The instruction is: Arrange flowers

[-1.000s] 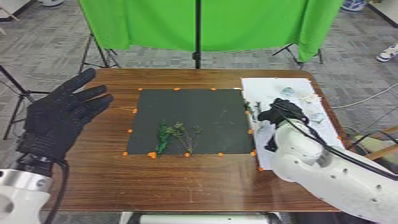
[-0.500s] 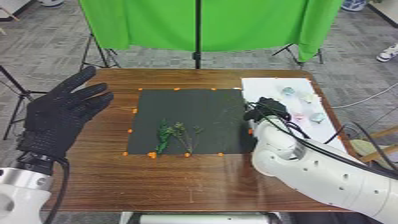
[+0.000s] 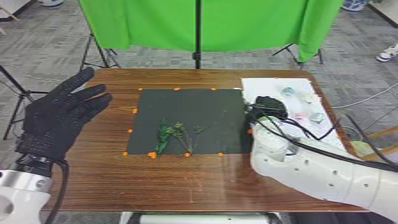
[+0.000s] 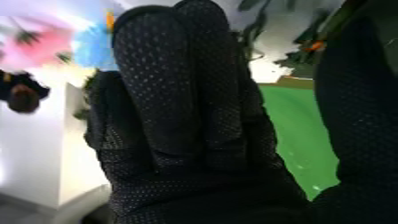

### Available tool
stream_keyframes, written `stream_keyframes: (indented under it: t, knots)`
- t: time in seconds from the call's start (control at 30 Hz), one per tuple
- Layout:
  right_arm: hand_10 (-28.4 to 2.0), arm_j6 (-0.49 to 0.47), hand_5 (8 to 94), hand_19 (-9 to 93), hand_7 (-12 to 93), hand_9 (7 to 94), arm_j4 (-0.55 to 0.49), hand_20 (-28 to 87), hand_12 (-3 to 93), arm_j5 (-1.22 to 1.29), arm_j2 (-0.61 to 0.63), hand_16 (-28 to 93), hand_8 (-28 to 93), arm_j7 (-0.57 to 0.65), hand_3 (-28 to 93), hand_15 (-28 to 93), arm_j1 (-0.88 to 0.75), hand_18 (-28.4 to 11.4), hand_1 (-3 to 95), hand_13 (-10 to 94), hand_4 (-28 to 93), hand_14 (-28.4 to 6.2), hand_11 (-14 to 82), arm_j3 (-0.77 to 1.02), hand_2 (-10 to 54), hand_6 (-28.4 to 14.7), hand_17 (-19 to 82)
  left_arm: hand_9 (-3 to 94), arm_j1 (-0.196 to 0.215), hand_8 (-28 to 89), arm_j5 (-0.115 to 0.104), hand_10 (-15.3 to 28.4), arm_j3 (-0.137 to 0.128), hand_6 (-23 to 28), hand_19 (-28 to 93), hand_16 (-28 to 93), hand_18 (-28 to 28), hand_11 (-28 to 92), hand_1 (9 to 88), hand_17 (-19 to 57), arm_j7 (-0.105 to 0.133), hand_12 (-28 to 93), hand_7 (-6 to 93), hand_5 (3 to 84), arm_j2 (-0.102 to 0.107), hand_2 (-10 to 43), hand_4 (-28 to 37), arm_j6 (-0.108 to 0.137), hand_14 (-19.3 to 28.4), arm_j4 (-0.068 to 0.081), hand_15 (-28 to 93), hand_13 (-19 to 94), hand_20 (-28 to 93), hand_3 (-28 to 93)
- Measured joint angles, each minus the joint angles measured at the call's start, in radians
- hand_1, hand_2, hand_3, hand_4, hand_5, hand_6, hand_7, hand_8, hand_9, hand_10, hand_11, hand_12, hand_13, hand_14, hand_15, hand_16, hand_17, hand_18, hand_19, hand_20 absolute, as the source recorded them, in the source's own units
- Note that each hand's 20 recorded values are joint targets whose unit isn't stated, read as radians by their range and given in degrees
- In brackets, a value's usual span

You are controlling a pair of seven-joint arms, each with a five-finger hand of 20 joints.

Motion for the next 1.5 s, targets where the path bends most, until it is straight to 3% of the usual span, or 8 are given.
stream_keyframes:
  t: [0.03, 0.17, 0.6, 0.87, 1.07, 1.2, 1.5]
  knots:
    - [-10.4, 0.005, 80.9, 93, 19, 90.5, 0.010, 22, 19.2, -0.006, -0.005, 18, 1, -0.002, 64, 56, 0.009, -21.6, 46.4, 84, -28, -8.7, 31.4, -0.012, -9.5, -1.6, 50, 30.2, -0.001, -11, 0.000, 20.8, 0.001, 7.8, 57, -7, 28.4, 25, 23.3, -11.1, 0.000, 11, 16.8, 32.2, 0.000, 7.3, -24.5, 0.000, 28.1, 0.000, 44, 23, 1, 77]
    - [-9.0, 0.017, 86.8, 93, 21, 93.3, 0.039, 25, 19.2, -0.022, -0.026, 19, 6, -0.014, 64, 56, 0.027, -21.4, 54.3, 86, -28, -7.1, 32.7, -0.040, -9.5, -0.2, 50, 30.3, -0.006, -11, 0.000, 20.8, 0.005, 7.8, 57, -7, 28.4, 25, 23.2, -11.1, 0.002, 11, 16.8, 32.3, 0.001, 7.3, -24.4, 0.000, 28.1, 0.001, 44, 23, 1, 77]
    - [-9.4, 0.170, 90.0, 93, 22, 93.7, 0.046, 33, 18.1, -0.055, -0.016, 20, 8, -0.019, 69, 58, -0.016, -21.1, 55.2, 87, -28, -7.1, 38.7, -0.016, -9.5, -0.9, 50, 30.3, 0.000, -11, -0.002, 20.8, 0.002, 7.8, 57, -7, 28.4, 25, 23.3, -11.1, 0.004, 11, 16.7, 32.2, 0.001, 7.3, -24.4, 0.000, 28.0, 0.000, 44, 23, 1, 77]
    - [-9.5, 0.217, 90.5, 93, 21, 93.7, -0.039, 36, 17.3, -0.114, 0.045, 21, 9, 0.001, 71, 59, -0.036, -21.6, 54.6, 87, -28, -7.7, 40.3, 0.018, -9.5, -1.5, 50, 30.3, 0.012, -11, -0.006, 20.8, -0.006, 7.8, 57, -7, 28.4, 25, 23.3, -11.1, 0.007, 11, 16.7, 32.3, 0.012, 7.3, -24.4, 0.003, 28.0, -0.001, 44, 23, 1, 77]
    - [-9.9, 0.205, 90.5, 93, 21, 93.7, -0.145, 38, 17.2, -0.124, 0.061, 21, 10, -0.007, 72, 60, -0.027, -22.3, 54.7, 87, -28, -8.1, 41.0, 0.034, -9.5, -2.2, 50, 30.2, 0.010, -11, -0.006, 20.7, -0.008, 7.8, 57, -7, 28.4, 25, 23.3, -11.1, 0.003, 11, 16.8, 32.3, 0.020, 7.3, -24.5, 0.003, 28.0, -0.001, 44, 23, 1, 77]
    - [-10.0, 0.147, 90.2, 93, 22, 93.7, -0.211, 39, 17.3, -0.105, 0.044, 21, 10, -0.024, 72, 61, -0.032, -22.6, 54.8, 87, -28, -8.3, 41.5, 0.059, -9.5, -2.5, 50, 30.3, 0.006, -11, -0.005, 20.8, -0.008, 7.8, 57, -7, 28.4, 25, 23.3, -11.1, -0.001, 11, 16.7, 32.2, 0.020, 7.4, -24.4, 0.003, 28.1, -0.001, 44, 23, 1, 77]
    - [-10.2, 0.115, 90.2, 93, 22, 93.7, -0.223, 40, 17.3, -0.089, -0.062, 21, 10, -0.036, 72, 62, -0.057, -22.6, 55.0, 87, -28, -8.5, 41.9, 0.043, -9.5, -3.0, 50, 30.3, -0.004, -11, -0.005, 20.8, -0.007, 7.9, 57, -7, 28.4, 25, 23.3, -11.1, -0.006, 11, 16.7, 32.3, 0.022, 7.3, -24.5, 0.003, 28.0, -0.001, 44, 23, 1, 77]
